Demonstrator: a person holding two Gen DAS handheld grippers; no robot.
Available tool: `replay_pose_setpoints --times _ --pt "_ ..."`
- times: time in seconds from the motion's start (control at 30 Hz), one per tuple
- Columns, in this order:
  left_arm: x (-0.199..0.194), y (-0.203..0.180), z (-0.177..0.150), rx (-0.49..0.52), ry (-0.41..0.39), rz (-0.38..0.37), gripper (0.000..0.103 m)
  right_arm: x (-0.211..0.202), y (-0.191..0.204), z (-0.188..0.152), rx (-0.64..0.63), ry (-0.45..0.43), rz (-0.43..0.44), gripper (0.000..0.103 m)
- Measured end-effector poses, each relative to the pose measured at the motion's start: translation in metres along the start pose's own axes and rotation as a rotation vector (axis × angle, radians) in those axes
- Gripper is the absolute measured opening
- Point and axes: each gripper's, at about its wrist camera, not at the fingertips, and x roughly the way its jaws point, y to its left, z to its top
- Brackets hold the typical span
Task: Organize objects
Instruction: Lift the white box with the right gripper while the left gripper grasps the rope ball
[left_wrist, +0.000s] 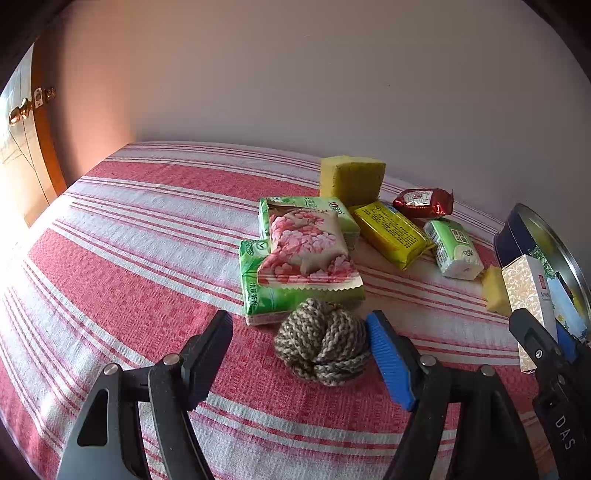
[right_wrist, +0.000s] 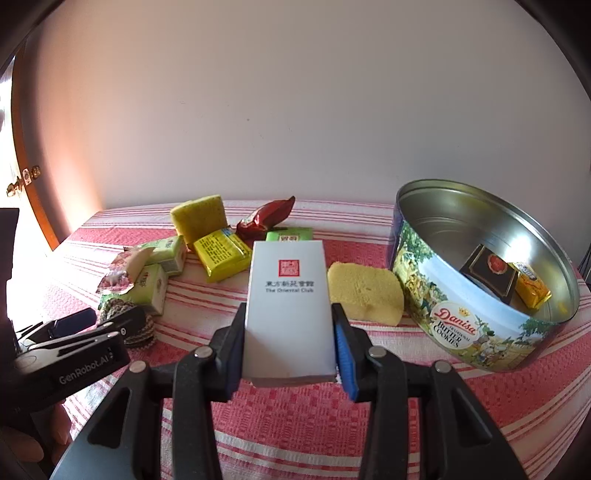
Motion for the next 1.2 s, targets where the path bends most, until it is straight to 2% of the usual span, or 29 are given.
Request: replay_pose_setpoints --times 0.17,0.2,0.23,0.27,0.33,0.57,0.7,0.8,0.87,1.03,1.2 --pt "0.008 -0.003 -0.004 0.003 0.052 -0.088 0.076 0.005 -0.001 -0.002 0.003 0.024 0.024 0.042" --pt "0.008 -0.006 -0.004 0.017 0.047 -0.077 0.075 0.006 -0.002 -0.003 0.006 0.026 0.028 0.042" --pt "0.009 -0.007 -0.004 0.022 0.049 -0.082 0.070 0.005 -0.003 -0.004 0.007 0.025 0.029 0.042" --pt "0.009 -0.006 -0.004 0.016 0.046 -0.092 0.057 0.005 -0.003 -0.004 0.009 0.023 0.028 0.042" --pt "0.009 0.000 -0.004 -0.005 0.047 -0.124 0.042 0.004 -0.005 -0.004 0.015 0.017 0.026 0.042" --pt "0.000 0.000 -0.006 -0.001 0.033 -0.125 0.041 0.000 -0.011 -0.003 0.029 -0.013 0.025 0.042" --pt "-0.024 0.008 -0.009 -0.050 -0.096 -0.121 0.041 -0.016 -0.011 0.001 0.016 -0.092 0.057 0.042" --pt "-0.046 0.006 -0.007 -0.035 -0.228 -0.087 0.041 -0.033 -0.010 0.004 0.010 -0.164 0.102 0.042" --pt "-0.054 0.004 -0.008 -0.018 -0.275 -0.070 0.041 -0.043 -0.010 0.005 0.006 -0.207 0.120 0.042" --pt "-0.056 -0.008 -0.011 -0.012 -0.281 -0.043 0.041 -0.057 -0.013 0.004 -0.029 -0.269 0.109 0.042" --pt "-0.060 -0.033 -0.014 0.030 -0.306 -0.039 0.041 -0.062 -0.025 0.004 -0.045 -0.305 0.036 0.042"
